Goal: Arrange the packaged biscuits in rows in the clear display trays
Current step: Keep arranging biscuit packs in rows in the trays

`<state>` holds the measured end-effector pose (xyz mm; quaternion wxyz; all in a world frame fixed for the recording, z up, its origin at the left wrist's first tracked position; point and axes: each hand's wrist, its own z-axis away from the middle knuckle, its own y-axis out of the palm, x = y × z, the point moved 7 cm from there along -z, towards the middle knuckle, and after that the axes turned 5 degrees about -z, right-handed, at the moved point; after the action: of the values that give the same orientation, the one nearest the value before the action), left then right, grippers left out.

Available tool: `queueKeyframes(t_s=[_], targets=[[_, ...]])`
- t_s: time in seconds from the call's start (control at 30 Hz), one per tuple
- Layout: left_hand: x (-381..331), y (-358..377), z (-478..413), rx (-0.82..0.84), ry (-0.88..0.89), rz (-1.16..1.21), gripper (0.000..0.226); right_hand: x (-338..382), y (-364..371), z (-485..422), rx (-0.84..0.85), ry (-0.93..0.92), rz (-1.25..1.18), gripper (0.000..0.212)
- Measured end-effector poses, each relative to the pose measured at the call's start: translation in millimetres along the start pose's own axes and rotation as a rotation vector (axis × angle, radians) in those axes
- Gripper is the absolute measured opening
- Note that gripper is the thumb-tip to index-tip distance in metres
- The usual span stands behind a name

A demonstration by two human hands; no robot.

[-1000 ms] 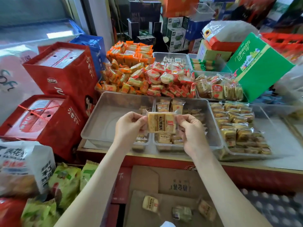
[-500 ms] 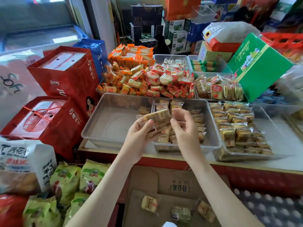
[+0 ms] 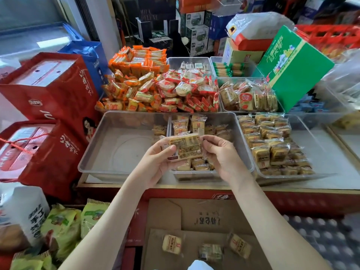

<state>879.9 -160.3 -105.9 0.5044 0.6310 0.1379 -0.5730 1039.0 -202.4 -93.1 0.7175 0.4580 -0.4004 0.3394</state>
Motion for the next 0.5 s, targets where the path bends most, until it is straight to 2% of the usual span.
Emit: queueKeyframes(t_s=[0.03, 0.1, 0.13, 0.17, 0.2, 0.23, 0.3, 0.33, 0.43, 0.5], targets=[[4.0, -1.9, -4.5, -0.05, -0.022, -0.016, 0.029, 2.1, -6.2, -3.1, -0.054, -0.106, 0.242, 0.016], [12.9, -6.6, -14.8, -0.153, -0.065, -0.055, 0.017, 17.9, -3.2, -0.6, -0.123, -0.517, 0.891, 0.028], [16.7, -7.4, -20.2, -0.18, -0.078, -0.079, 0.016, 13.8, 8.0, 0.7, -0.018, -0.669, 1.102, 0.04], [19.8, -5.5, -25.1, -0.183, -0.089, -0.11, 0.02, 1.7, 19.0, 0.4, 0.135, -0.685, 1.235, 0.051], [23.3, -3.5, -30.5, -0.168, -0.096, -0.159, 0.026, -13.6, 23.8, -3.0, 0.252, -0.616, 1.309, 0.06], [27.2, -0.5, -35.3, -0.145, -0.114, -0.198, 0.031, -25.3, 22.9, -7.6, 0.285, -0.57, 1.347, 0.066], [40.0, 0.8, -47.3, -0.099, -0.183, -0.275, 0.041, -29.7, 9.4, -23.9, 0.151, -0.579, 1.318, 0.062], [47.4, 0.0, -52.7, -0.078, -0.228, -0.316, 0.047, -26.6, -1.5, -34.7, 0.07, -0.572, 1.223, 0.055], [60.9, -10.2, -65.6, -0.07, -0.317, -0.475, 0.058, -24.7, -40.2, -79.8, -0.048, -0.286, 0.873, 0.037], [55.2, -29.5, -72.0, -0.118, -0.214, -0.717, 0.055, -33.0, -60.4, -112.8, -0.068, -0.115, 0.757, 0.033]])
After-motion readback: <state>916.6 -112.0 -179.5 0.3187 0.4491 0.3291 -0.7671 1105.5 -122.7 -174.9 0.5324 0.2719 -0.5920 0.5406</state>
